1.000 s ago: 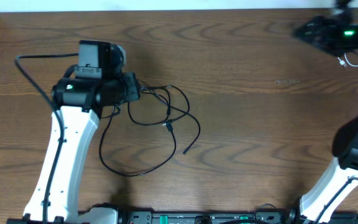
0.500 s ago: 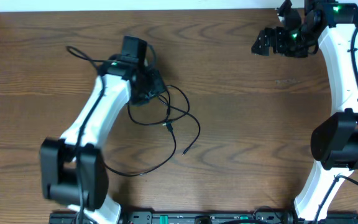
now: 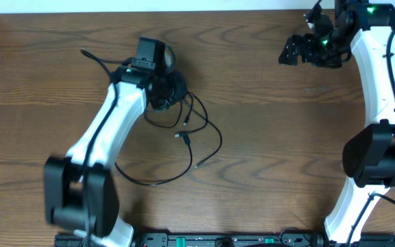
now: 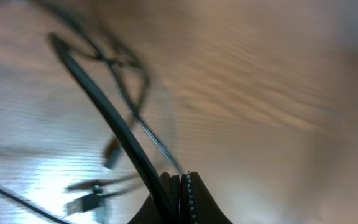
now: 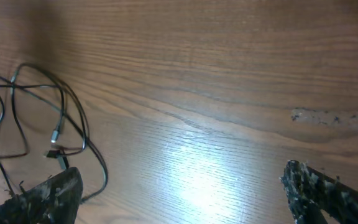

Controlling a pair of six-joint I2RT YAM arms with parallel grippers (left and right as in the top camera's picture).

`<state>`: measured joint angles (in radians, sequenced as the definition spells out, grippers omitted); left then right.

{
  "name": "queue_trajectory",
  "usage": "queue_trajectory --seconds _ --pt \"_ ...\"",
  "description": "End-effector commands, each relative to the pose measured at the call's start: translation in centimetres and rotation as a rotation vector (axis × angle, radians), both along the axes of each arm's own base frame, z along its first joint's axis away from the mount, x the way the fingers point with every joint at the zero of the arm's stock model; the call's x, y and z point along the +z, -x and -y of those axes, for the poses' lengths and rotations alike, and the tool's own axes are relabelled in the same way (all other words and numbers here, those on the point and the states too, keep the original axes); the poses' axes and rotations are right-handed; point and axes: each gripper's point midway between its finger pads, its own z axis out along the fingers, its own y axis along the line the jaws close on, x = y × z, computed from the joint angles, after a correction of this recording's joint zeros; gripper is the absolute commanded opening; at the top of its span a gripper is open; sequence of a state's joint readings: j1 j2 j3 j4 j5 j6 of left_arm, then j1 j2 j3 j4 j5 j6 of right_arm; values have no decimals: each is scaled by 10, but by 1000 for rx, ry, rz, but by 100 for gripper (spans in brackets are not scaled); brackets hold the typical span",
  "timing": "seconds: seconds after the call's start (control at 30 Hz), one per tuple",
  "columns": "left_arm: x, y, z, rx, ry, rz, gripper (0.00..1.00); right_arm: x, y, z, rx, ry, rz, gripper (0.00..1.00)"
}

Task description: Untangle cables

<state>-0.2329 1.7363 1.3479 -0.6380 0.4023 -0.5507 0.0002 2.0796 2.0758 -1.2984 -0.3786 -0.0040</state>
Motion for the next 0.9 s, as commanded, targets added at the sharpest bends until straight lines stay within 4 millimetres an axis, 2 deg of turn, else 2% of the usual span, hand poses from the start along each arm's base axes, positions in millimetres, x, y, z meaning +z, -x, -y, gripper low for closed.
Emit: queue_trajectory --seconds 0.0,0.1,0.2,0.43,0.53,0.67,0.73,0.77,0.87 --pt "112 17 42 -256 114 337 7 5 5 -22 66 -31 11 99" --pt "158 36 51 -330 122 494 8 12 9 -42 154 -109 32 99" --pt "197 53 50 -351 137 611 7 19 13 -56 207 -187 44 99" --pt "262 78 41 -334 179 815 8 47 26 -88 362 -417 106 99" --pt "277 82 40 -332 188 870 7 55 28 -93 376 -472 116 99" --pt "287 81 40 -320 206 903 8 54 31 -95 383 -471 105 98" --pt "295 79 41 -310 221 931 7 48 34 -95 381 -436 85 96" --pt "304 77 41 -302 235 966 7 43 35 -94 369 -403 63 93" --pt "326 74 42 -278 273 1043 7 29 36 -91 307 -314 2 93"
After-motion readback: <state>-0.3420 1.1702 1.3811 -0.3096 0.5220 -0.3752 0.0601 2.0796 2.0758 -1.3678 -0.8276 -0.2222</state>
